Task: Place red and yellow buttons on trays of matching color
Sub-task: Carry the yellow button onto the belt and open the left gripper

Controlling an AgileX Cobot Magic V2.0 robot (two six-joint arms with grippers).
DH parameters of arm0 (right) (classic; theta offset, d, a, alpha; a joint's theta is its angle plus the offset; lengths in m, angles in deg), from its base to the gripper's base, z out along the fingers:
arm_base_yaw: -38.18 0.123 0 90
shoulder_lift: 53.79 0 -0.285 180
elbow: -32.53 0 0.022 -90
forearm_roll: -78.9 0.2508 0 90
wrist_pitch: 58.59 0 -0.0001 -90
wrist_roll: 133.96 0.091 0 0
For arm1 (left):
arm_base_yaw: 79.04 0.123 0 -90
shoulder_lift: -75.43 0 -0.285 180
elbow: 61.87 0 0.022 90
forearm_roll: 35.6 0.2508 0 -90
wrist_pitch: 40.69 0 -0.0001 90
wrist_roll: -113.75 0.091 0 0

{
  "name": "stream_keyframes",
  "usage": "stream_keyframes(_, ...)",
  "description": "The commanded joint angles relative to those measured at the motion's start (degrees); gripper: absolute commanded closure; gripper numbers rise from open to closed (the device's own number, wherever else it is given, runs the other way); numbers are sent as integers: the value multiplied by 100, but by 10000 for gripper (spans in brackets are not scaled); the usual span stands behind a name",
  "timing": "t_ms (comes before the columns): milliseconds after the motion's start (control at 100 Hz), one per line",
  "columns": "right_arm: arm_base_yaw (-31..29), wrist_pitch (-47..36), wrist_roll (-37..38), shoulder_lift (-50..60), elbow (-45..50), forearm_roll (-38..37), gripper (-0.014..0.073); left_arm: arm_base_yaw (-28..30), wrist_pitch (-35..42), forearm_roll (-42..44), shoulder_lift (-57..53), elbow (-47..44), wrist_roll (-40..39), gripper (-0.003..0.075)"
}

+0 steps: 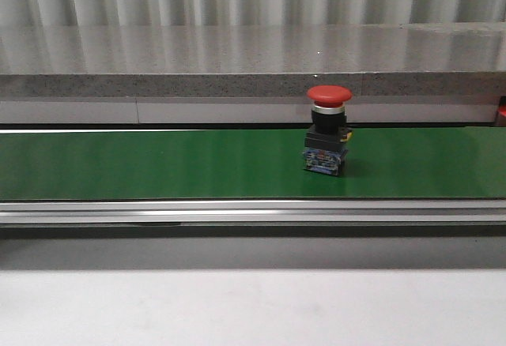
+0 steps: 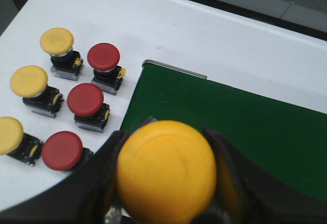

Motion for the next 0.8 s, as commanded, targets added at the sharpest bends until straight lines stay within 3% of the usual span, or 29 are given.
stream_keyframes(0, -12, -477, -17, 95, 5, -55, 661, -227, 216, -41, 158, 409, 127, 740)
stream_keyframes(420, -12, -477, -17, 95, 5, -55, 661, -401, -90, -30, 1377, 1389, 126, 740)
stream_keyframes(790, -12, -477, -17, 95, 5, -55, 661, -401, -249, -250, 1826, 1438, 126, 740)
